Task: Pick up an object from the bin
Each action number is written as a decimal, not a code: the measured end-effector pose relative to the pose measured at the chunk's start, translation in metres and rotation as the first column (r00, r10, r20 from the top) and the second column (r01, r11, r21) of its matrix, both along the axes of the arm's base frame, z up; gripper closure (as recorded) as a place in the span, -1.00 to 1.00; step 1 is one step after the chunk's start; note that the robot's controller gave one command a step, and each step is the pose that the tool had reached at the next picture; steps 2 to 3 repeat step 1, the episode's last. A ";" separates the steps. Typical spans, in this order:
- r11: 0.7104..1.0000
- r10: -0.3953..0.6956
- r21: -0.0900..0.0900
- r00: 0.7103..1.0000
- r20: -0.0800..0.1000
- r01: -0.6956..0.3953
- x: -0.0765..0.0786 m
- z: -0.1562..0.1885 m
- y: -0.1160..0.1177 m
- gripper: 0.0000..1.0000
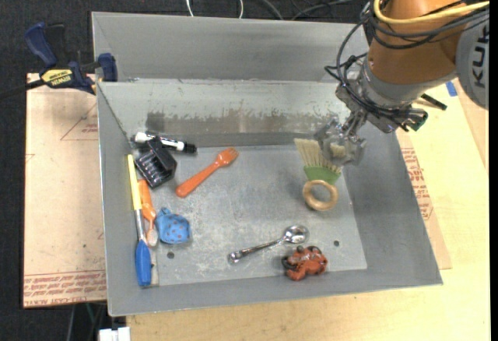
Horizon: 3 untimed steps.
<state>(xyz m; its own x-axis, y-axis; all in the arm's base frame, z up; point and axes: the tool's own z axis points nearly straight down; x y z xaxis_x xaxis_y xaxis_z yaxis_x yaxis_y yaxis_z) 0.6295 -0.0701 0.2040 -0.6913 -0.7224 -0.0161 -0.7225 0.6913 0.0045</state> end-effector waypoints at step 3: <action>1.000 0.001 0.004 1.000 -0.006 -0.001 -0.005 0.008 -0.008 1.00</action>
Offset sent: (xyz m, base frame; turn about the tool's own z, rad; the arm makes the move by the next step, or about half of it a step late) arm -0.0021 0.0050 -0.0254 -0.3523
